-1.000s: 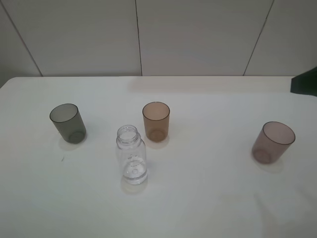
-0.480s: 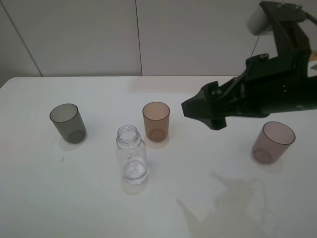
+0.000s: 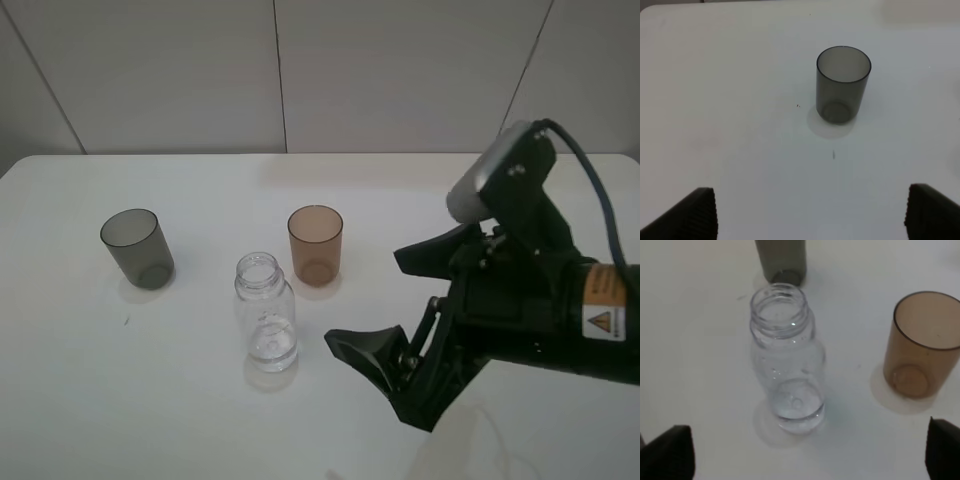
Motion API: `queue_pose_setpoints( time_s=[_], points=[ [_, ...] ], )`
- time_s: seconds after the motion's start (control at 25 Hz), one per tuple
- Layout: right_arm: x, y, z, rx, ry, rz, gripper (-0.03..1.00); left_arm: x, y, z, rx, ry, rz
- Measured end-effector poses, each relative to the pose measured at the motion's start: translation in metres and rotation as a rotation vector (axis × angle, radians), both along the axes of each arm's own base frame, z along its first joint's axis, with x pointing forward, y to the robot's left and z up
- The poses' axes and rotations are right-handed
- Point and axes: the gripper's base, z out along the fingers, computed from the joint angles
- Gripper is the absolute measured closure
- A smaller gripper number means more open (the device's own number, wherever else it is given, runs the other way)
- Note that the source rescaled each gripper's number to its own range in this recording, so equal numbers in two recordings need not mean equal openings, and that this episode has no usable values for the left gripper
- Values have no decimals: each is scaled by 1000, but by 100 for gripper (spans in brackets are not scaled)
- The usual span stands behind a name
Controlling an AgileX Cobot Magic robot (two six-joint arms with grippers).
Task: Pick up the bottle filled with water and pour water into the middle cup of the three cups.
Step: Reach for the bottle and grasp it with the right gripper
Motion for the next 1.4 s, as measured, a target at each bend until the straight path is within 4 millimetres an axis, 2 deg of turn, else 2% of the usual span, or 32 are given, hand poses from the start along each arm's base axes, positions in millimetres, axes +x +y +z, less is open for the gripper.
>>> queue_pose_setpoints(
  time_s=[0.2, 0.44, 0.88, 1.2, 1.4],
  points=[
    [-10, -2, -19, 43, -111, 13, -3, 0, 0, 0, 0, 0, 0],
    [-4, 7, -31, 71, -210, -9, -3, 0, 0, 0, 0, 0, 0],
    [0, 34, -70, 192, -128, 44, -3, 0, 0, 0, 0, 0, 0],
    [8, 45, -73, 261, -177, 36, -3, 0, 0, 0, 0, 0, 0],
    [24, 44, -70, 258, -210, -9, -3, 0, 0, 0, 0, 0, 0]
  ],
)
